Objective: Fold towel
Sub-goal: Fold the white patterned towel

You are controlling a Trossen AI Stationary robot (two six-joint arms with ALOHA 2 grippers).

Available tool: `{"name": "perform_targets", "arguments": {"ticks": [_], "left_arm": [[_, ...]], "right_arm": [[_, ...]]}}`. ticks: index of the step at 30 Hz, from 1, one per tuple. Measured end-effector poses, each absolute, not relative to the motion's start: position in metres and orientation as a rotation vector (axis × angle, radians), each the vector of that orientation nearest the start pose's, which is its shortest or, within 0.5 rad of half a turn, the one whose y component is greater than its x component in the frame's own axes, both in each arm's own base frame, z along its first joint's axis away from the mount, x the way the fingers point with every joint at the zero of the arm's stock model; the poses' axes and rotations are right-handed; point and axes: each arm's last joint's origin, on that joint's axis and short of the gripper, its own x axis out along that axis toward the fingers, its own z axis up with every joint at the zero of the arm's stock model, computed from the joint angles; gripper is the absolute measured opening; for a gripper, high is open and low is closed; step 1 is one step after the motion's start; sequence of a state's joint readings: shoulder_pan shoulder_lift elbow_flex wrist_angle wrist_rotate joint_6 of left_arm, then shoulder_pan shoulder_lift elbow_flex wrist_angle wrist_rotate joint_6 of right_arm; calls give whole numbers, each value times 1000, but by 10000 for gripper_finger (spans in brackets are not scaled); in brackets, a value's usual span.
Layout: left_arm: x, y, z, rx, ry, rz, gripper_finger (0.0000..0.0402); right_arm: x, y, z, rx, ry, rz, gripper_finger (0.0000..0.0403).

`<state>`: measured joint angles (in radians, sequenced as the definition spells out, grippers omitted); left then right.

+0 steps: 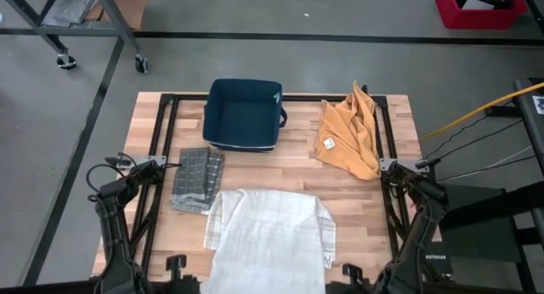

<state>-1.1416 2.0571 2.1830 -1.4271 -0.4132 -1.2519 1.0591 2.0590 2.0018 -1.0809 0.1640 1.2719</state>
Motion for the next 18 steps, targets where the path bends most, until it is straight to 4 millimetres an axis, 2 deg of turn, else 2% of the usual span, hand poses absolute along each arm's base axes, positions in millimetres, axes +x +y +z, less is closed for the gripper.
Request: {"name": "perform_targets", "arguments": {"ticks": [5,13,18], "left_arm": [[185,-344,334,-123,1106,191,0],[208,-329,327,-20,1080,222,0],[220,-319,314,32,1067,291,0]], "right_arm": [[218,357,290,346,1291,-61,5],[218,328,286,186,1426,-250,5],[216,320,287,112,1470,-274,5]]}}
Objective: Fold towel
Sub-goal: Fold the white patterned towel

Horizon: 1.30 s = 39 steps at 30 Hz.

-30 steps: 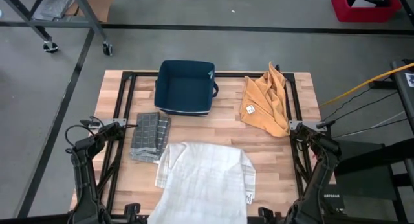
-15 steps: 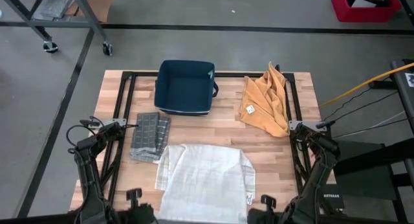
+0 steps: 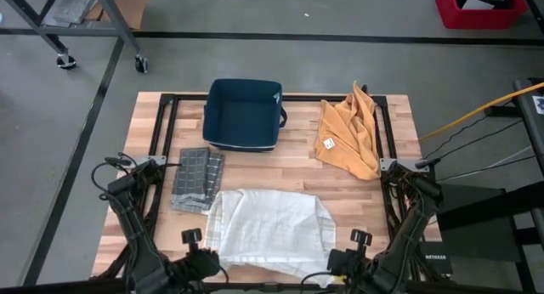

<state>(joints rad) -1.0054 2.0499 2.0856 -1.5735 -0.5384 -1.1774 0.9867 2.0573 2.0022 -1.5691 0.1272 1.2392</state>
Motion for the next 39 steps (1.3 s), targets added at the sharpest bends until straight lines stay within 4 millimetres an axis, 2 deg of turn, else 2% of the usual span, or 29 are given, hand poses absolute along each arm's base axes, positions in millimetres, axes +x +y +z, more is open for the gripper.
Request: {"name": "perform_targets", "arguments": {"ticks": [4,11,15,17,22,27,33,39], "left_arm": [[227,-310,316,37,1068,310,0],[216,-282,358,37,953,264,0],[212,-271,371,49,923,248,0],[210,-267,366,62,935,260,0],[203,-259,339,89,1019,308,0],[195,-246,325,87,1031,365,0],[190,-229,331,89,995,388,0],[189,-209,332,86,984,426,0]], "right_arm": [[216,318,289,102,1495,-245,5],[215,309,304,101,1427,-242,5],[214,303,313,64,1341,-235,5],[214,301,316,44,1329,-222,5],[215,302,316,19,1312,-204,5],[218,295,309,9,1321,-234,5],[220,282,311,-12,1309,-248,5],[208,259,317,-3,1249,-309,5]]}}
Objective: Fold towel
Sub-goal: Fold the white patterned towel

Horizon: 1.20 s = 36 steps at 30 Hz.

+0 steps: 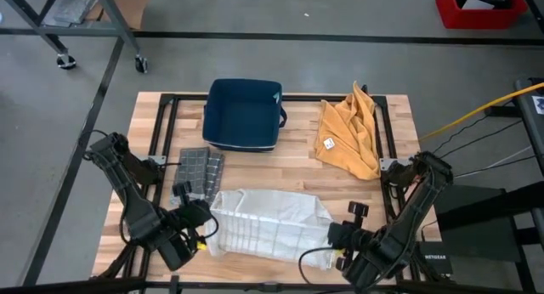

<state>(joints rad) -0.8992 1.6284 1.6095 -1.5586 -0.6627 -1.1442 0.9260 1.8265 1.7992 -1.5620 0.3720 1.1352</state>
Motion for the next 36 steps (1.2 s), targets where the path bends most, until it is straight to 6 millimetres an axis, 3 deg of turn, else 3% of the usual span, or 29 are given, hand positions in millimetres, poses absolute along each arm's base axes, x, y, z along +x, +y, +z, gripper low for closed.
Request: {"name": "perform_targets", "arguments": {"ticks": [11,21,30,36], "left_arm": [[190,-202,322,132,999,414,0],[197,-192,322,143,1019,461,0],[219,-171,320,146,1045,498,0],[226,-170,287,142,1132,438,0]], "right_arm": [[186,227,318,143,1082,-259,5],[177,216,266,209,1047,-210,5],[171,208,245,163,1108,-255,5],[168,205,234,160,1132,-278,5]]}}
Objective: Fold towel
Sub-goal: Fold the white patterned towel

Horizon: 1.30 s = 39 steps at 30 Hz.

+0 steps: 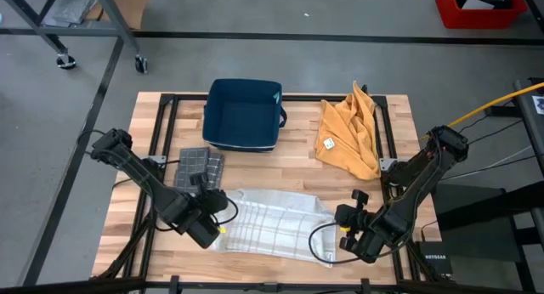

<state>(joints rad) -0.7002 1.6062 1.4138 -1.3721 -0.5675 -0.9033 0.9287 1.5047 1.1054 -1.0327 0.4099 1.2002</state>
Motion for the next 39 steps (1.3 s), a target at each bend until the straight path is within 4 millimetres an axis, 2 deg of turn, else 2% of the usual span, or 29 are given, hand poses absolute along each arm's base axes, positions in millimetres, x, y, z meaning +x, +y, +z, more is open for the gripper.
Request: {"name": "perform_targets", "arguments": {"ticks": [11,15,21,25,30,39], "left_arm": [[228,-153,247,200,1151,523,0],[229,-149,239,209,1163,524,0],[228,-147,238,255,1197,491,8],[222,-140,237,286,1288,526,30],[214,-131,240,267,1364,630,78],[216,-131,240,261,1306,660,137]], "right_arm": [[166,190,210,93,1131,-359,5],[169,182,204,75,1145,-383,5],[178,176,203,50,1151,-377,12],[176,169,200,-3,1263,-348,28],[173,162,200,-1,1392,-364,48],[172,161,201,-11,1389,-384,75]]}}
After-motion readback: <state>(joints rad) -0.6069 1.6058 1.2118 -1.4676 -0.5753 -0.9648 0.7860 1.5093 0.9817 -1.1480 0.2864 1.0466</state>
